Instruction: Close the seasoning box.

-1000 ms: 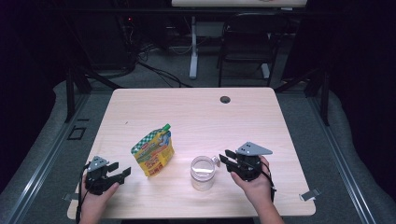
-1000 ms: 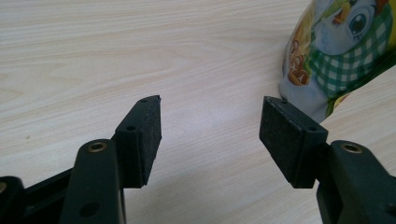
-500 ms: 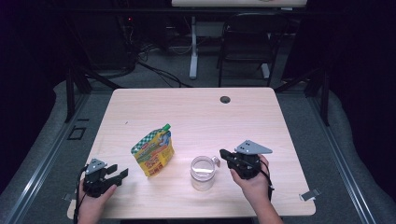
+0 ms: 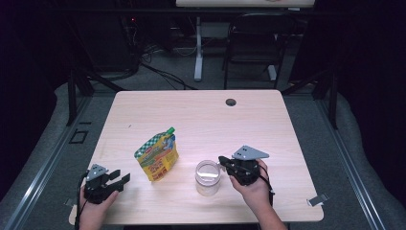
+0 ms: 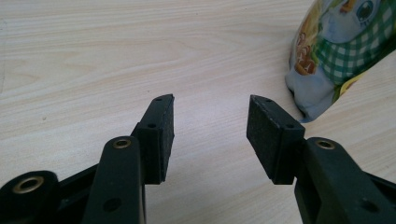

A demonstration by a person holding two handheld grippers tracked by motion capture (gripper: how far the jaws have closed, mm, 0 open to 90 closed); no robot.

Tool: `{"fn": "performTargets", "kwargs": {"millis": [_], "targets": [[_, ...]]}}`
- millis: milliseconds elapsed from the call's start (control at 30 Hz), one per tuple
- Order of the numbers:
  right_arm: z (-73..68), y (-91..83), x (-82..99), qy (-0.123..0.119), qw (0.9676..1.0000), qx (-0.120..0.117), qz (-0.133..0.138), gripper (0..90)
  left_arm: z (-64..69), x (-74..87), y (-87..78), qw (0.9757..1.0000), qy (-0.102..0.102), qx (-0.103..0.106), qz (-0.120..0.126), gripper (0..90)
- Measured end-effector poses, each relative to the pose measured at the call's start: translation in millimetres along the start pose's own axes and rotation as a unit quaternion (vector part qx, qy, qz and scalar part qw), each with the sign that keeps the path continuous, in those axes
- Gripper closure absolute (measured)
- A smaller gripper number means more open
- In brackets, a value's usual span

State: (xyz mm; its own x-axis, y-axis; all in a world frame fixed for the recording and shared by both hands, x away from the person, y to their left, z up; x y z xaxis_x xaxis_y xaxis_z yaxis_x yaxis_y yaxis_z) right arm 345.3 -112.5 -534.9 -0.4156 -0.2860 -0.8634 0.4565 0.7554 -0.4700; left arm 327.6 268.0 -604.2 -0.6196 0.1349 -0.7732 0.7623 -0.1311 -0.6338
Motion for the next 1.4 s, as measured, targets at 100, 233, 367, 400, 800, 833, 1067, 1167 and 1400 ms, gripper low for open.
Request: {"fn": "performTargets", "kwargs": {"millis": [100, 233, 367, 400, 800, 833, 1067, 1167, 1400], "targets": [[0.9, 0.4, 0.8, -0.002, 1.0000, 0.001, 0.001, 89.8, -0.6, -0.5, 0.8, 1.0000, -0.002, 0.001, -0.001, 51.7], [1.4, 0.5, 1.0, 0.001, 1.0000, 0.001, 0.008, 89.8, -0.7, -0.7, 0.9, 1.0000, 0.000, -0.001, -0.002, 51.7], [2.1, 0.1, 1.4, 0.000, 1.0000, 0.003, 0.007, 89.7, -0.3, -0.4, 0.7, 1.0000, 0.000, 0.000, -0.001, 51.9], [2.7, 0.2, 1.6, 0.001, 1.0000, 0.004, 0.007, 89.6, -0.5, 0.0, 0.8, 1.0000, -0.002, 0.001, -0.001, 51.9], [5.8, -0.3, 2.9, 0.012, 0.9999, -0.004, 0.010, 88.4, -0.4, 0.6, 1.1, 1.0000, -0.001, 0.001, -0.003, 52.0], [5.8, -0.3, 2.9, 0.012, 0.9999, -0.004, 0.010, 88.4, -0.4, 0.6, 1.1, 1.0000, -0.001, 0.001, -0.003, 52.0], [6.5, -0.4, 3.1, 0.016, 0.9998, -0.006, 0.013, 88.5, -0.8, 0.9, 1.0, 1.0000, -0.001, 0.000, -0.004, 52.0], [6.7, -0.4, 3.1, 0.017, 0.9997, -0.008, 0.013, 88.5, -0.7, 1.0, 1.1, 1.0000, -0.001, 0.001, -0.004, 52.0], [7.0, -0.5, 3.3, 0.019, 0.9997, -0.009, 0.013, 88.5, -0.5, 1.1, 1.2, 1.0000, 0.000, 0.001, -0.004, 52.0]]}}
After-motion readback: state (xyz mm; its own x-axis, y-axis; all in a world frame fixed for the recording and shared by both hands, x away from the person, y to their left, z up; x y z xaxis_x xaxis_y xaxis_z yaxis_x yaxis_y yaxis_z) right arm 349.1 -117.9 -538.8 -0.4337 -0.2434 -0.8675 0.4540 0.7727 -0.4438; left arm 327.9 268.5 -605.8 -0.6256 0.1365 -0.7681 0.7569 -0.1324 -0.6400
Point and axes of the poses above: each handheld gripper's, and its own axes: y roughly forward along the jaws, x roughly out of its underside, z roughly to its right, the point moved 7 cm from there along y, roughly forward along the jaws, and after that the axes turned 15 degrees about -x, right-handed, at the moved point
